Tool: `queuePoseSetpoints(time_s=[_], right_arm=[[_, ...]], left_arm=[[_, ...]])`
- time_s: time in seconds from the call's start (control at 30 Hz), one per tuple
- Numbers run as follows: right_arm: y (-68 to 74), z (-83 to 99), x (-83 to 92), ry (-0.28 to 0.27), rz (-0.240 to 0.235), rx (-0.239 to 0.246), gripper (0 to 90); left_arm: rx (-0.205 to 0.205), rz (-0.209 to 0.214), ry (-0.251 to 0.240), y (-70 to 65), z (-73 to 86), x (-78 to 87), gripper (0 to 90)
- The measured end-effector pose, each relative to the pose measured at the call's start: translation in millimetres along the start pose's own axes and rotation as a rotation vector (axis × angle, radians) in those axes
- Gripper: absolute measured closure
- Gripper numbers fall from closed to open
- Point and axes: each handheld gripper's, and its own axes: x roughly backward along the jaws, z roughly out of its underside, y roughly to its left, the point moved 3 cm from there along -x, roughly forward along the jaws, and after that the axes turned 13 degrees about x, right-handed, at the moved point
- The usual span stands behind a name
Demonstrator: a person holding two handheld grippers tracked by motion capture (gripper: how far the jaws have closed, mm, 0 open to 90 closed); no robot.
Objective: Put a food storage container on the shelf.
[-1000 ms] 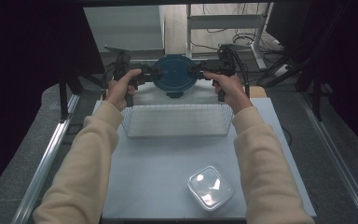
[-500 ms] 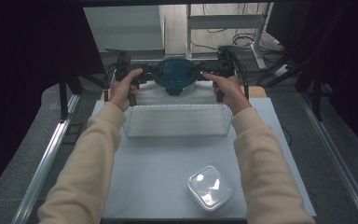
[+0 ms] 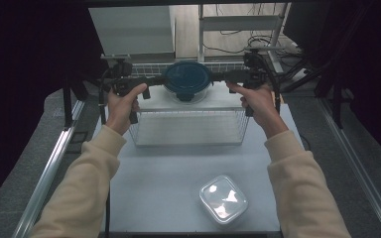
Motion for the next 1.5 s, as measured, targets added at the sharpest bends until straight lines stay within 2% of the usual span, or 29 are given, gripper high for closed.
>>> queuePoseSetpoints(time_s=[0.13, 0.23, 0.33, 0.37, 0.4, 0.53, 0.63, 0.73, 0.87, 0.97, 1.03, 1.1, 1.23, 1.3, 1.5], right_arm=[[7.2, 18.0, 18.0, 0.018, 0.043, 0.088, 15.2], [11.6, 36.9, 30.0, 0.025, 0.030, 0.122, 15.1], [14.3, 55.8, 39.1, 0.033, 0.049, 0.166, 15.5], [15.2, 65.0, 42.6, 0.039, 0.053, 0.180, 16.0], [16.2, 72.6, 45.1, 0.041, 0.056, 0.191, 16.5], [18.8, 103.1, 52.5, 0.079, 0.075, 0.240, 17.9], [17.6, 127.3, 58.0, 0.100, 0.089, 0.248, 19.5], [14.4, 152.0, 59.9, 0.135, 0.096, 0.247, 20.7], [9.8, 175.8, 59.8, 0.177, 0.104, 0.229, 21.9], [8.4, 190.5, 61.0, 0.193, 0.113, 0.221, 22.3], [8.3, 198.8, 62.5, 0.214, 0.120, 0.223, 22.5], [9.9, 205.2, 63.9, 0.235, 0.133, 0.235, 22.5], [14.4, 215.6, 66.9, 0.263, 0.142, 0.252, 22.8], [13.9, 220.8, 67.3, 0.276, 0.150, 0.253, 22.9], [14.3, 224.6, 68.4, 0.280, 0.160, 0.246, 23.9]], left_arm=[[-0.109, -0.016, 0.021, -6.4, 24.3, 11.2, 23.8], [-0.165, -0.027, 0.036, -3.9, 46.5, 21.6, 23.9], [-0.188, -0.041, 0.052, 4.4, 66.4, 30.4, 23.8], [-0.188, -0.041, 0.052, 4.4, 66.4, 30.4, 23.8], [-0.202, -0.064, 0.057, 11.6, 78.3, 36.0, 23.7], [-0.224, -0.096, 0.073, 21.8, 101.7, 45.3, 23.6], [-0.243, -0.111, 0.092, 29.4, 120.9, 51.8, 23.5], [-0.236, -0.124, 0.121, 38.5, 138.8, 53.2, 23.4], [-0.228, -0.138, 0.158, 46.8, 157.5, 52.8, 23.2], [-0.244, -0.160, 0.181, 52.0, 168.4, 52.7, 23.1], [-0.249, -0.176, 0.175, 55.2, 173.4, 54.0, 23.4], [-0.250, -0.189, 0.168, 57.5, 178.1, 56.2, 23.7], [-0.247, -0.182, 0.180, 61.0, 189.8, 56.8, 23.7], [-0.248, -0.191, 0.192, 63.9, 194.5, 54.7, 24.0], [-0.227, -0.205, 0.201, 71.4, 199.3, 51.5, 23.8]])
